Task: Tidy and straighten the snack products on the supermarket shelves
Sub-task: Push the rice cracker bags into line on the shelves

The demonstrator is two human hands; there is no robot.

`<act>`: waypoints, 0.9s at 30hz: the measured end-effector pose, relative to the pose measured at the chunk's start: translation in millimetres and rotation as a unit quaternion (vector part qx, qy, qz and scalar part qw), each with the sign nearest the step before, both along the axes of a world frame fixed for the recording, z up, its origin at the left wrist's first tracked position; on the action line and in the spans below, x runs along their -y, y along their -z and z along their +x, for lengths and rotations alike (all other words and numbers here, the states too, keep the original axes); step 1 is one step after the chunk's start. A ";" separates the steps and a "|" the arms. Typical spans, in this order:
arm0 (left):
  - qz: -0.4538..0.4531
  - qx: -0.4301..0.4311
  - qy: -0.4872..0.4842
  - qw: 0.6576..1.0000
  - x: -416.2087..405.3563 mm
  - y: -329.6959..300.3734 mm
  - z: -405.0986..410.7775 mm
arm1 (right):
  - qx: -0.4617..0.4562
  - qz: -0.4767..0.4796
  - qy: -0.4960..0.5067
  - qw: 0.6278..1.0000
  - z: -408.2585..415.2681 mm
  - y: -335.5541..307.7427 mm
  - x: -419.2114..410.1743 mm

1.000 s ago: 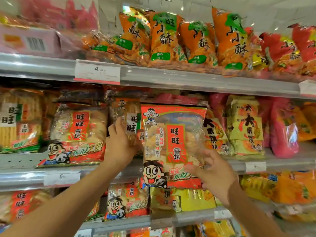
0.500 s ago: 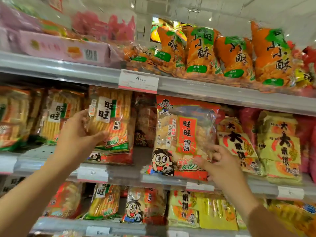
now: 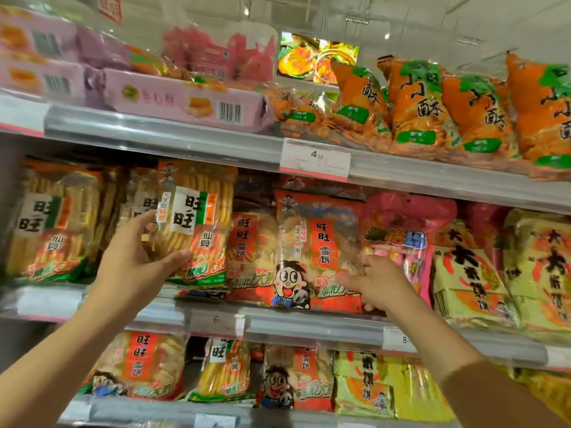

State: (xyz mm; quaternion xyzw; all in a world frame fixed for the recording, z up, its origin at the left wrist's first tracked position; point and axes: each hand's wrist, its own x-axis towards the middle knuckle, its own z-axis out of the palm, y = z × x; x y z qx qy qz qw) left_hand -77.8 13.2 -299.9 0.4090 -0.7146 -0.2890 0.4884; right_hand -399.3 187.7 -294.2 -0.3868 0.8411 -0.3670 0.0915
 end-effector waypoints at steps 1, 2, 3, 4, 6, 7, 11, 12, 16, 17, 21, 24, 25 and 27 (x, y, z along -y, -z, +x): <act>0.001 0.006 0.003 1.000 1.1 1.2 -0.1 | 0.034 -0.014 -0.010 0.999 0.9 2.0 -0.1; -0.001 0.012 0.005 1.000 1.3 2.3 -1.2 | 0.061 -0.034 -0.017 0.997 3.0 4.6 0.1; -0.001 0.013 0.007 1.000 1.0 3.7 -2.7 | 0.073 -0.048 -0.019 0.996 6.9 6.2 0.7; -0.001 0.009 0.010 1.000 0.2 5.3 -4.5 | 0.072 -0.057 -0.020 0.996 10.2 7.9 3.6; -0.001 0.002 0.017 1.000 -1.1 7.9 -8.4 | 0.060 -0.068 -0.014 0.996 14.8 9.5 12.8; 0.003 0.002 0.022 1.000 -1.3 8.7 -10.1 | 0.048 -0.064 -0.007 0.997 15.8 8.8 16.6; 0.008 -0.004 0.041 0.999 0.0 11.0 -11.2 | 0.008 -0.036 0.030 0.999 5.1 4.2 11.4; 0.007 -0.001 0.040 0.999 -0.7 11.7 -11.7 | 0.005 -0.038 0.042 0.998 0.6 4.1 6.8; -0.015 0.003 0.022 1.000 -3.0 16.9 -17.7 | -0.098 0.009 0.093 0.991 -10.8 7.7 -6.1; -0.020 0.004 0.021 1.000 -3.5 18.2 -19.8 | -0.129 0.023 0.096 0.987 -11.4 10.4 -6.1; -0.024 0.009 0.020 0.999 -4.4 23.4 -22.8 | -0.167 0.027 0.095 0.981 -5.6 19.7 1.0; -0.012 -0.001 0.024 1.000 -6.1 26.6 -22.0 | -0.182 0.027 0.075 0.980 2.2 23.1 8.6; -0.006 -0.008 0.028 1.000 -7.3 27.3 -21.8 | -0.185 0.028 0.064 0.980 3.4 24.4 10.1; 0.005 -0.020 0.039 0.999 -10.1 28.6 -21.4 | -0.187 0.027 0.049 0.981 4.9 26.3 11.1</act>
